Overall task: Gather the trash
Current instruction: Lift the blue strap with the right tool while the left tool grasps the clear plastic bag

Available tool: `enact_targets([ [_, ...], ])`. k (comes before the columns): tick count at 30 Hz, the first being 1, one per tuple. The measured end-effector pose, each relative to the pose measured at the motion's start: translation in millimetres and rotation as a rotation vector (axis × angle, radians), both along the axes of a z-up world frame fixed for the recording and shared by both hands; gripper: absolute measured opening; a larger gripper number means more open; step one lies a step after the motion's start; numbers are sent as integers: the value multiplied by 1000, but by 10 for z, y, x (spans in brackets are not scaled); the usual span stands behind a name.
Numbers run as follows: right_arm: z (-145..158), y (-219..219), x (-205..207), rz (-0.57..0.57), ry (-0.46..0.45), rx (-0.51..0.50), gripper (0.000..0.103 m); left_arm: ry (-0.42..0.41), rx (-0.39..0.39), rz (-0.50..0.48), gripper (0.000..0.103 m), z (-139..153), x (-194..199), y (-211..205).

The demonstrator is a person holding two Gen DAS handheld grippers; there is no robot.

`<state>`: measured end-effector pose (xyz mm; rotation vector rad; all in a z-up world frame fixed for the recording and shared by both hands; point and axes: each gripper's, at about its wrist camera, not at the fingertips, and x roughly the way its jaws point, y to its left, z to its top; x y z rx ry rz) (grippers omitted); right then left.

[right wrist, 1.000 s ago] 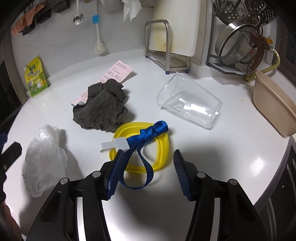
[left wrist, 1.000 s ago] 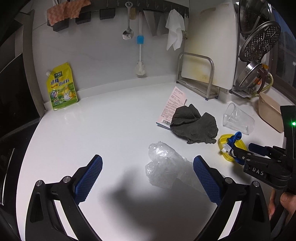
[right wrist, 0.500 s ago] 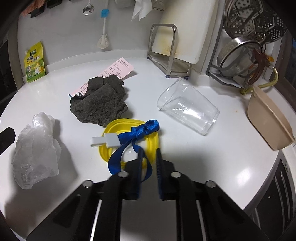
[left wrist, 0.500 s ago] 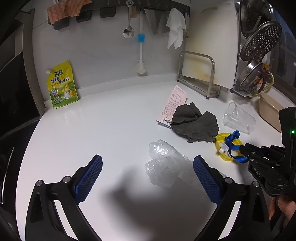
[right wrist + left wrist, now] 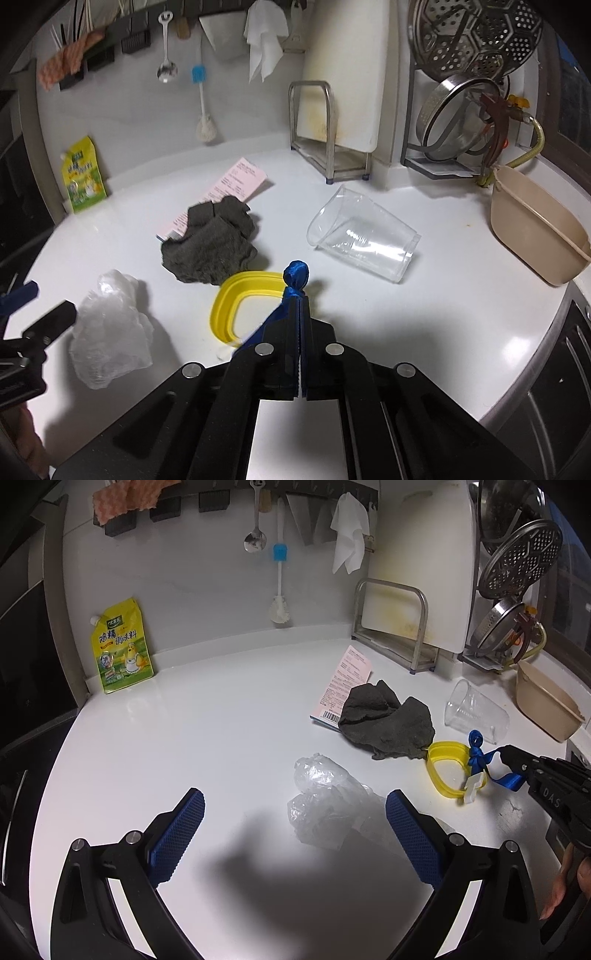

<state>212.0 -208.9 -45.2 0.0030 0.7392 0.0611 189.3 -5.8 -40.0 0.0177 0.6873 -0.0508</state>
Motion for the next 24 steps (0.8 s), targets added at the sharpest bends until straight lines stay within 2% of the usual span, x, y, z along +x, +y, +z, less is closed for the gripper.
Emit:
enact_targets([
  [11,13,-57,-185,13,-16,46,1,27,-4,5,97,-63,75,-138],
  [19,46,-135,-239,13,-29,83,1,115,-32,25,96,-214,305,-260],
  [21,54,-132,-254,17,-33,86,1,130,-28,29,91,-251,363,-284],
  [23,60,-126,-265,19,-35,85,1,147,-28,27,67,-277,405,-290],
  [24,62,-125,-270,20,-35,85,1,159,-35,21,62,-296,424,-291],
])
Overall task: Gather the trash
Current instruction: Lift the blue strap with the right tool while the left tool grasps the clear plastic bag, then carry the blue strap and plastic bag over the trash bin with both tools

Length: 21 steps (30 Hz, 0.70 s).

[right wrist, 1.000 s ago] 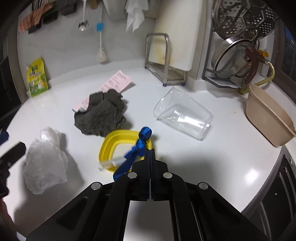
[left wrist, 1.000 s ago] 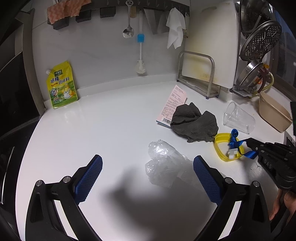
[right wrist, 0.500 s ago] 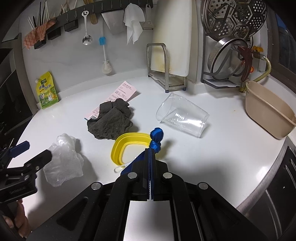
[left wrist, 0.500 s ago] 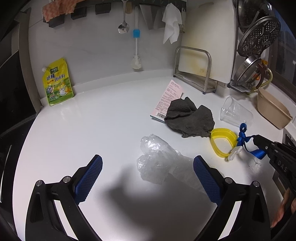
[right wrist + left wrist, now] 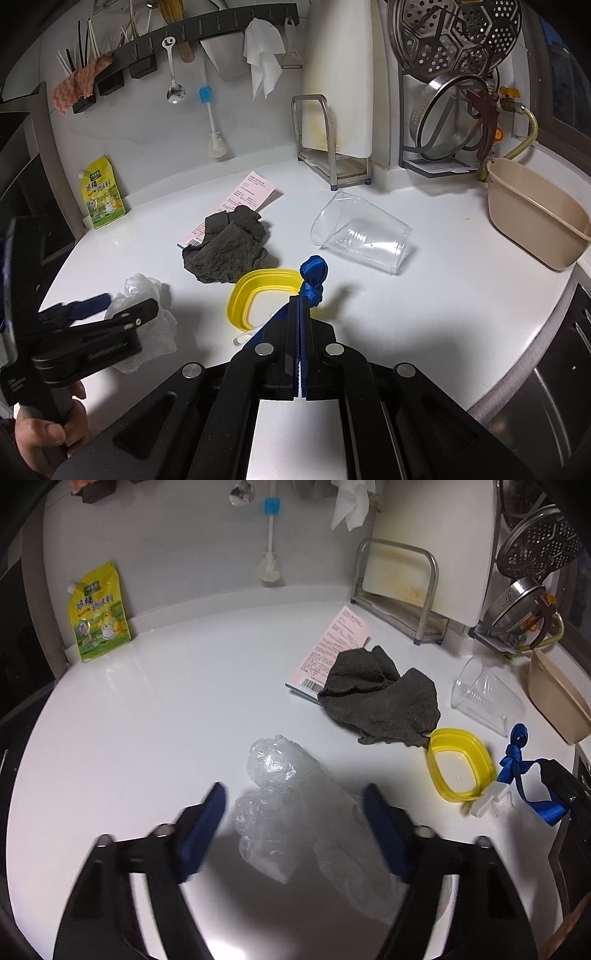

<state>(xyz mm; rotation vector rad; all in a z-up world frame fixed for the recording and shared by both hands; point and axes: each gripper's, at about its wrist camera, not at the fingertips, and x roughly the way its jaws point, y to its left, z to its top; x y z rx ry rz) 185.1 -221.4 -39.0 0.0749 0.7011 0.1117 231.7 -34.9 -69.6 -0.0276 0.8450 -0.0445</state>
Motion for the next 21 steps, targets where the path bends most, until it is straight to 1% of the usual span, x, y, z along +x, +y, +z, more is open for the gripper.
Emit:
enact_targets([
  [1,-2,1,0,0,0,0,1,10,-9,-1,56,-22,18,7],
  [2,-2,-1,-4,0,0,0,0,15,-14,-4,47,-38,27,15],
  [3,-1,1,-3,-1,0,2,0,18,-16,-8,42,-53,30,19],
  [4,-2,2,-8,-1,-1,1,0,19,-18,-11,34,-60,27,23],
  [5,-2,3,-11,-2,-1,0,1,17,-22,-16,29,-58,18,29],
  [8,14,7,-53,-5,-8,-3,1,-2,-11,-27,24,-11,-37,32],
  [15,78,3,-230,-20,-19,0,0,-82,29,-61,23,230,-363,30],
  [21,119,68,-536,-26,-20,5,0,-113,35,-98,23,374,-763,74],
])
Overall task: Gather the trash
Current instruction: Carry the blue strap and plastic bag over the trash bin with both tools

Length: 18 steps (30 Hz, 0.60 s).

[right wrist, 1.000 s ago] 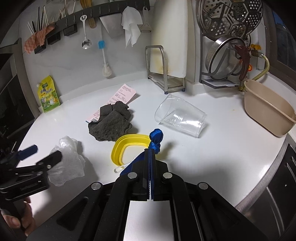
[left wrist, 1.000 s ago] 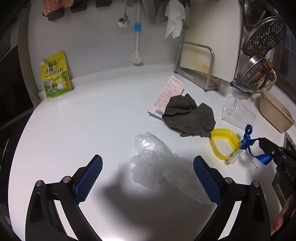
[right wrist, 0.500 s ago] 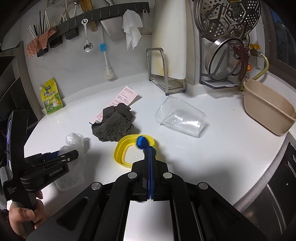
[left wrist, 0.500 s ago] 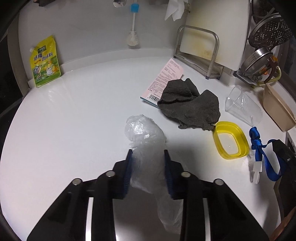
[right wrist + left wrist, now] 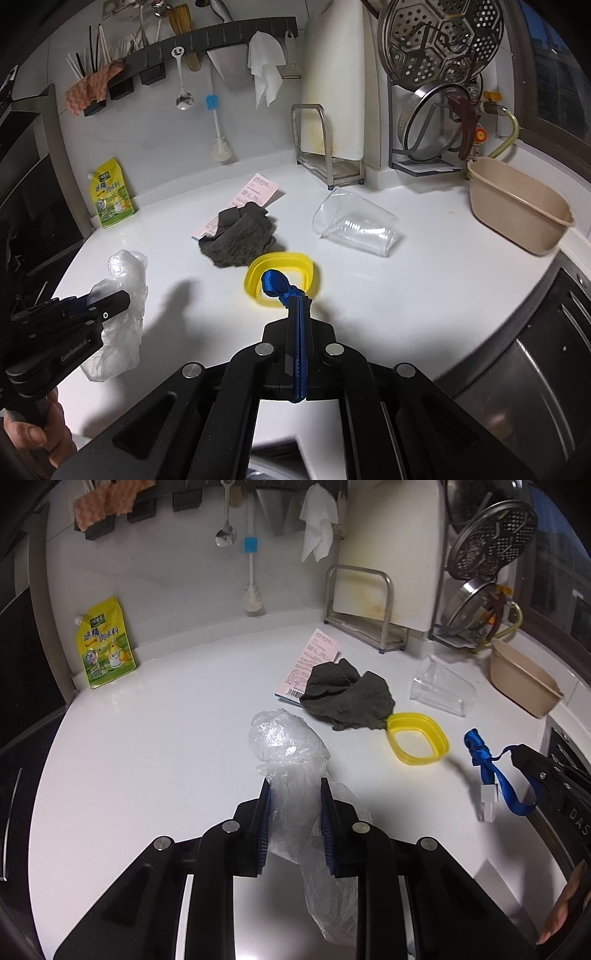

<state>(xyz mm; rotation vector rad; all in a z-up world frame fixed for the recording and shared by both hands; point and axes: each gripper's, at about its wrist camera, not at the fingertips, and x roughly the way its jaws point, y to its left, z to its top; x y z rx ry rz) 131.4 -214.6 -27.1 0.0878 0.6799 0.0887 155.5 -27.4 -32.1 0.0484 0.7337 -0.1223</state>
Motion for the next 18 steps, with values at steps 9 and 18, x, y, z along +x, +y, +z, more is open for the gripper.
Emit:
enact_targets([
  [9,-23,143,-728,-29,8,27,0,-44,-2,-44,23,78,-715,37],
  [18,-96,250,-1452,-67,14,43,0,-28,4,-100,24,-82,-1373,-34],
])
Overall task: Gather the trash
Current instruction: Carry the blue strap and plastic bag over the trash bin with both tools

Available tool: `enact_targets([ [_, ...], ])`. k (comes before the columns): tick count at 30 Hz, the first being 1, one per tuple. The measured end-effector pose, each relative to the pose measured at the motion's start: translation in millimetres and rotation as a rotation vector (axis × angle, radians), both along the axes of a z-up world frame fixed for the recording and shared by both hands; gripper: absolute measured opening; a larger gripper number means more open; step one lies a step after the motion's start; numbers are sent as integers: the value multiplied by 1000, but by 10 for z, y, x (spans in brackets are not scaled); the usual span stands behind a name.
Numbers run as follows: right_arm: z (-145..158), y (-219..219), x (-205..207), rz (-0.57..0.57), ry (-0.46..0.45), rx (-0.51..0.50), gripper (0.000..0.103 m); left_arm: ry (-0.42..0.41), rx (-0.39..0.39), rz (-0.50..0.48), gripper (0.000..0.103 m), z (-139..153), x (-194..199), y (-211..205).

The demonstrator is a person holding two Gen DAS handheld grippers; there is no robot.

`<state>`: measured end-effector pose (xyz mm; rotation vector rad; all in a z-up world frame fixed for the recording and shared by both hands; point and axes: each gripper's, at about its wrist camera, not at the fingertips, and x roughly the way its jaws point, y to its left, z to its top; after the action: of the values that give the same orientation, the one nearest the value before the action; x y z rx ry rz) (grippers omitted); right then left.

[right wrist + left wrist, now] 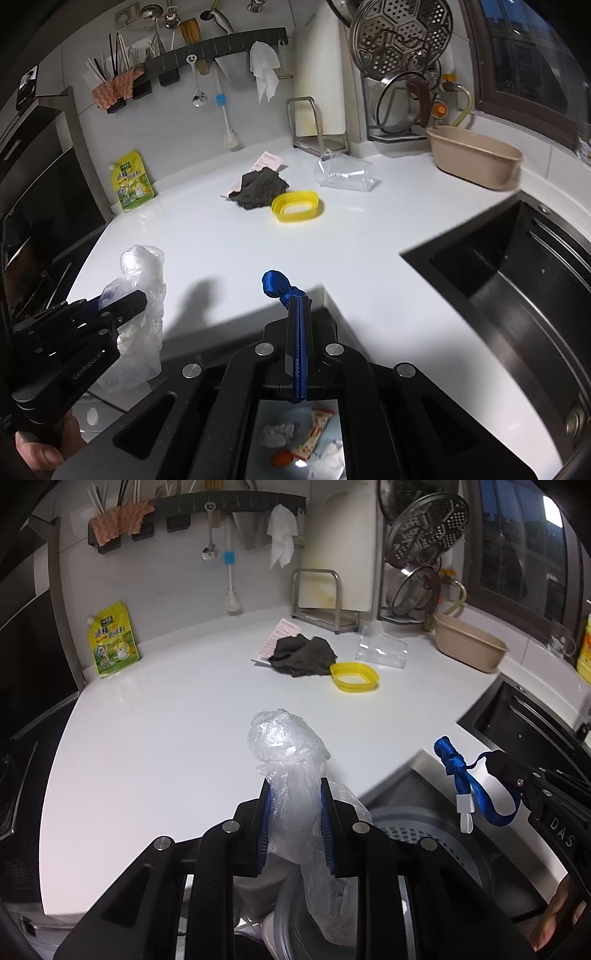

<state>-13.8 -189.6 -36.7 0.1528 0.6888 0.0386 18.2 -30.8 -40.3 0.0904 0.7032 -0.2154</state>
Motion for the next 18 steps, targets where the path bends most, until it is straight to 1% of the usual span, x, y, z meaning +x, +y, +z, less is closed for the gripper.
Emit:
enact_targets([
  [4,-46,35,-244,-8,2,5,0,-12,5,-23,24,-35,-240,-38],
  [7,-106,78,-377,-5,7,1,0,-1,-11,-33,24,-80,-360,-44],
  [18,-416,93,-759,0,56,42,0,36,-13,-52,24,-286,-589,-78],
])
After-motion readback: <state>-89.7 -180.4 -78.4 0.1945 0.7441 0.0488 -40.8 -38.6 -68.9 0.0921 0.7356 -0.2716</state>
